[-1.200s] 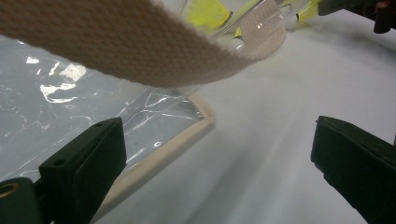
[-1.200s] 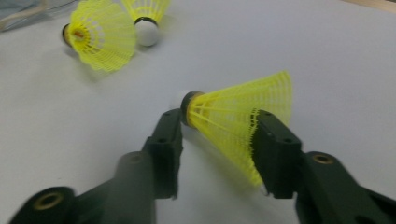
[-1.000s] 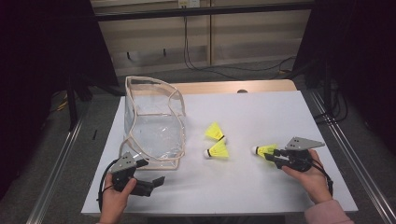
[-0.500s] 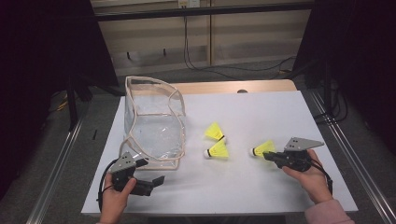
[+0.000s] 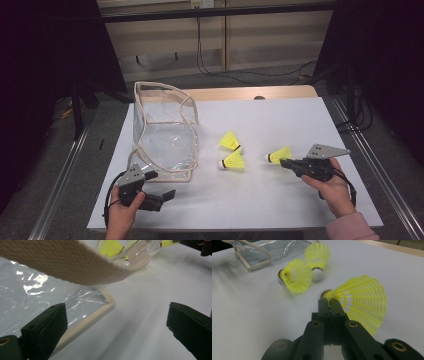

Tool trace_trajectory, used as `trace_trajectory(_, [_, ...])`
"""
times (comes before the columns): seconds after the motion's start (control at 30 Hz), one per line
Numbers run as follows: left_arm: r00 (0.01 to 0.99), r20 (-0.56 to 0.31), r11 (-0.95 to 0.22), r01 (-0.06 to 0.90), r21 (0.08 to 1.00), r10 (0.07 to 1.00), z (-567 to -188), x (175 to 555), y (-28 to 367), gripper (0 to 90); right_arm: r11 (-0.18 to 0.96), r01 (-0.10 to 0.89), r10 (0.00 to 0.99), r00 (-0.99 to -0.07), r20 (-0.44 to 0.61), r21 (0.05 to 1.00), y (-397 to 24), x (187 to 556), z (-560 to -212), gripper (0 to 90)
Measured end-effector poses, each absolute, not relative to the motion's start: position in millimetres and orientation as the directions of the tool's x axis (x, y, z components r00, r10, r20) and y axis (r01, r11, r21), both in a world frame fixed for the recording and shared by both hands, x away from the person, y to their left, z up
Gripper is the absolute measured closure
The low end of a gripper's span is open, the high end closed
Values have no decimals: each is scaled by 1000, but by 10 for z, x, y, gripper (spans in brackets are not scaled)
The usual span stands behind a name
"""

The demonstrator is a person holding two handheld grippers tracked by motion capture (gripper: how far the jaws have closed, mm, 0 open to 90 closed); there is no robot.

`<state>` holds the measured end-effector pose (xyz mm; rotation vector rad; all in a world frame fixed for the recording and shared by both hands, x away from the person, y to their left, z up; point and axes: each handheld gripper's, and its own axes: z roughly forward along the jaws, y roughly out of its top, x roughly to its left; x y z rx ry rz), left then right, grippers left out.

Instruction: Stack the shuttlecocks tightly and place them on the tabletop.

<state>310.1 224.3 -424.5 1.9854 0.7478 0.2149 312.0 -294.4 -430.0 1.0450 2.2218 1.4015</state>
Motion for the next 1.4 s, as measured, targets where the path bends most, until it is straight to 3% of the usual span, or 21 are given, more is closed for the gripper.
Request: trace_trajectory(1.4, [805,-170,-340,418,843,568,-4253,3143,2195,33,228,394,697,-704,133,890,-2840,3170,-4295,896])
